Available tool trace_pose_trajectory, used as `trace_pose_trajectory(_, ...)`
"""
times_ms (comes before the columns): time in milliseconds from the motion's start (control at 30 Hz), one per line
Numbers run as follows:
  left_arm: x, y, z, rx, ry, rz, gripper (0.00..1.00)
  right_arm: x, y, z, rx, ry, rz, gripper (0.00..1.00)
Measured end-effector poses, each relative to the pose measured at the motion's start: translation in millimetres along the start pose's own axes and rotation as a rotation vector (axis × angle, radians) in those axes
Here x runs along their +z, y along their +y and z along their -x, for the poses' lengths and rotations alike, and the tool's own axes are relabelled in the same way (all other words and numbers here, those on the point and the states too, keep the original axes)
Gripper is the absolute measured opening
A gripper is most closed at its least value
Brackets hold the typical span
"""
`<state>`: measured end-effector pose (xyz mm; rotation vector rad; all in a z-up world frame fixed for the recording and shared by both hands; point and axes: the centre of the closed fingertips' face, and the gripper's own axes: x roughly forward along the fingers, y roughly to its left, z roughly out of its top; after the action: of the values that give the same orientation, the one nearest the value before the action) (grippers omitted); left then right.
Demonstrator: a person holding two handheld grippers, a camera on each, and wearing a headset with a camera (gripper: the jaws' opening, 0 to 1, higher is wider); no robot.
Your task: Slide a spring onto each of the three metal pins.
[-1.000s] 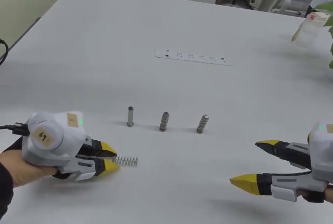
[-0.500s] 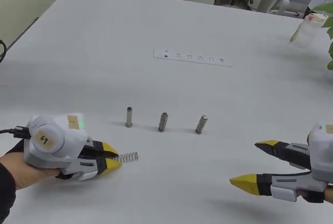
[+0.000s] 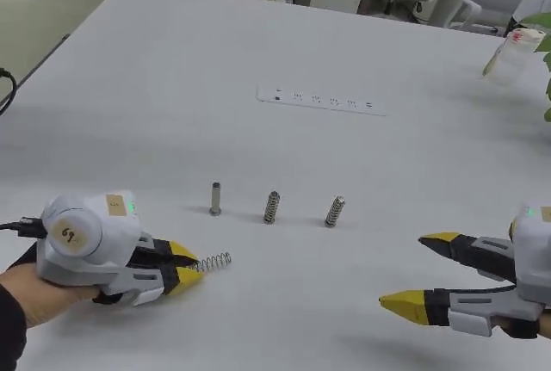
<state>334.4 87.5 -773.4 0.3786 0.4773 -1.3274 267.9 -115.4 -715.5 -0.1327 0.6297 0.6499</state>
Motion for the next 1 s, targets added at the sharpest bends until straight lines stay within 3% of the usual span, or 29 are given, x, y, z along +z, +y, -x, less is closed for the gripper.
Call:
trace_pose_trajectory(500,31.3,-26.7,13.5,-0.024,-0.087,-0.040,0.02,39.9,29.8,-14.6,0.110,-0.013,0.121,0.68)
trace_pose_trajectory(1000,60.8,-52.8,19.9,-0.066,-0.139,-0.107,0.02,62.6,82.0,-52.1,0.313,0.018,0.238,0.58)
